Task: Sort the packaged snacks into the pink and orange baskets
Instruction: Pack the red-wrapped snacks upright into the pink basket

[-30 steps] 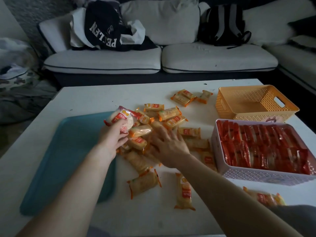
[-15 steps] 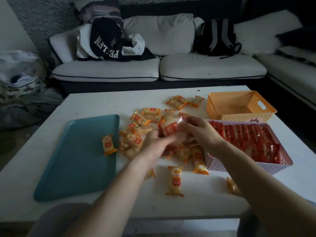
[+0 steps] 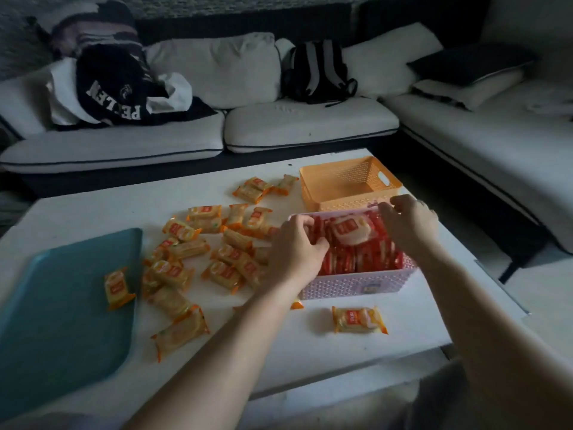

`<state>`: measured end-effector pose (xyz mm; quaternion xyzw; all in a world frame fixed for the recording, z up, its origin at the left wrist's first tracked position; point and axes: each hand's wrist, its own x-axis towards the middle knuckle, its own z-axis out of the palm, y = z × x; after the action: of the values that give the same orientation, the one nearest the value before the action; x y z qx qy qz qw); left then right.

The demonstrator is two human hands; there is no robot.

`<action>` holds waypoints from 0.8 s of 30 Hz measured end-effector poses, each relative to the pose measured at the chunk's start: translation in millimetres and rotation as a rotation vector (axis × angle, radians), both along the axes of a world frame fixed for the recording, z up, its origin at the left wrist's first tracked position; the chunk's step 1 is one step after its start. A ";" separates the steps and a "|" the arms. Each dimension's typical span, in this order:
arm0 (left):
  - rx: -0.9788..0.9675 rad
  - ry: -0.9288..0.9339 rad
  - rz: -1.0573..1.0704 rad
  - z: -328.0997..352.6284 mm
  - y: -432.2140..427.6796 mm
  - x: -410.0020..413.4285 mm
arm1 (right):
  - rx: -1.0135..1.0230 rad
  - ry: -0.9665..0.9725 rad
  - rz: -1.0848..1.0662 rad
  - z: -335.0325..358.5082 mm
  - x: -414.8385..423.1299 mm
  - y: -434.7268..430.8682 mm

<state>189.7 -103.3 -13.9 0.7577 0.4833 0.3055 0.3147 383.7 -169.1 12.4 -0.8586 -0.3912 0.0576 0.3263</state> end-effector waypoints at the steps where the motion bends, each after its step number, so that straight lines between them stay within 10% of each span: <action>1: 0.071 0.111 -0.043 -0.9 0.5 7.5 | 0.005 -0.011 -0.028 -2.6 8.4 -4.3; 11: 0.149 0.583 -0.335 -19.7 34.4 70.0 | -0.271 -0.016 0.207 -34.8 12.6 0.3; 18: 0.435 0.200 -0.270 -14.0 20.5 81.4 | 0.141 0.374 0.222 -5.0 23.7 2.3; 24: -0.085 -0.197 -0.398 7.8 9.3 98.8 | 0.168 0.344 0.315 20.2 65.9 -22.5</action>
<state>288.4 -94.0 -6.2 0.7906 0.3036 0.2895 0.4460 449.5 -191.6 32.6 -0.7344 -0.4623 0.2203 0.4456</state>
